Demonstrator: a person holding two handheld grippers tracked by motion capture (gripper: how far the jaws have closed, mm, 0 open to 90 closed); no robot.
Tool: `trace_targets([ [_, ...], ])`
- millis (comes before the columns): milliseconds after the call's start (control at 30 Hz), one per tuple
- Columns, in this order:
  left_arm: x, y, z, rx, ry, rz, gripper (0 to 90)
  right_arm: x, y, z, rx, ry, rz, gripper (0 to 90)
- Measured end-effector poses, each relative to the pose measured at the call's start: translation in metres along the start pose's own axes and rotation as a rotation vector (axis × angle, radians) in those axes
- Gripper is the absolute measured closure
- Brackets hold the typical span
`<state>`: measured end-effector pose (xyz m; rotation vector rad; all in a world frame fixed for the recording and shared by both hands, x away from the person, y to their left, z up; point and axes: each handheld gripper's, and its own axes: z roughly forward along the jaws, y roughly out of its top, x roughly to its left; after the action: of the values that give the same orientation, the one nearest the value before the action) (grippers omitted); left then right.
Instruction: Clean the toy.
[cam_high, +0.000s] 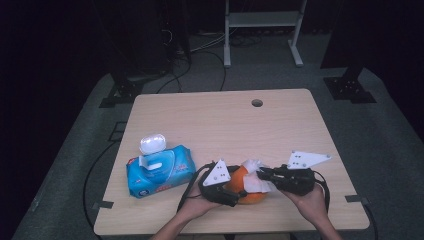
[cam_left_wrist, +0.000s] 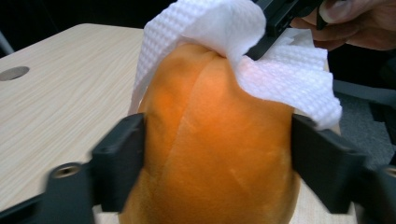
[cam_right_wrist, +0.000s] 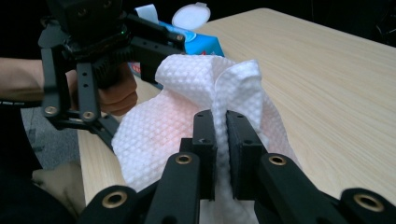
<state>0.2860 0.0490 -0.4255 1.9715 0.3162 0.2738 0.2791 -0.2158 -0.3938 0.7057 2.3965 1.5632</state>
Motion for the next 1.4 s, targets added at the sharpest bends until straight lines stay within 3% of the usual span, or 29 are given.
trace_targets([
  [133,0.009,-0.007,0.001,0.014,-0.035,-0.046,9.8,-0.002,-0.002,-0.001,0.003,0.011,0.016,82.0],
  [233,0.015,-0.012,0.001,0.015,-0.072,-0.079,9.5,-0.004,-0.003,-0.002,0.003,0.017,0.025,81.9],
  [400,0.016,-0.016,0.001,0.011,-0.086,-0.058,21.1,-0.008,-0.006,-0.003,0.009,0.019,0.035,82.0],
  [567,0.009,-0.011,0.000,0.004,-0.047,-0.028,36.9,-0.010,-0.008,-0.006,0.016,0.004,0.042,82.1],
  [667,0.003,0.001,-0.003,0.012,-0.012,-0.011,37.8,-0.005,-0.001,-0.016,-0.028,-0.035,0.024,81.9],
  [767,-0.003,0.007,-0.005,0.025,0.034,0.008,37.8,0.004,0.007,-0.017,-0.075,-0.018,-0.005,81.6],
  [867,-0.004,0.006,-0.004,0.046,0.042,0.012,37.7,0.005,0.006,-0.007,-0.035,-0.019,-0.011,81.7],
  [933,-0.003,0.002,-0.002,0.044,0.019,0.001,35.2,0.000,0.000,-0.004,-0.008,0.002,0.014,81.8],
  [1033,0.000,0.000,0.000,0.030,-0.020,-0.018,24.1,-0.007,-0.009,-0.004,0.031,0.023,0.027,81.8],
  [1167,0.010,-0.004,0.000,0.005,-0.037,-0.074,10.4,-0.012,-0.012,-0.008,0.046,0.027,0.029,81.8],
  [1267,0.016,-0.010,0.003,0.000,-0.074,-0.129,9.8,-0.017,-0.015,-0.011,0.047,0.030,0.043,81.7],
  [1400,0.017,-0.013,0.003,-0.009,-0.117,-0.124,16.5,-0.028,-0.020,-0.017,0.049,0.008,0.073,81.2],
])
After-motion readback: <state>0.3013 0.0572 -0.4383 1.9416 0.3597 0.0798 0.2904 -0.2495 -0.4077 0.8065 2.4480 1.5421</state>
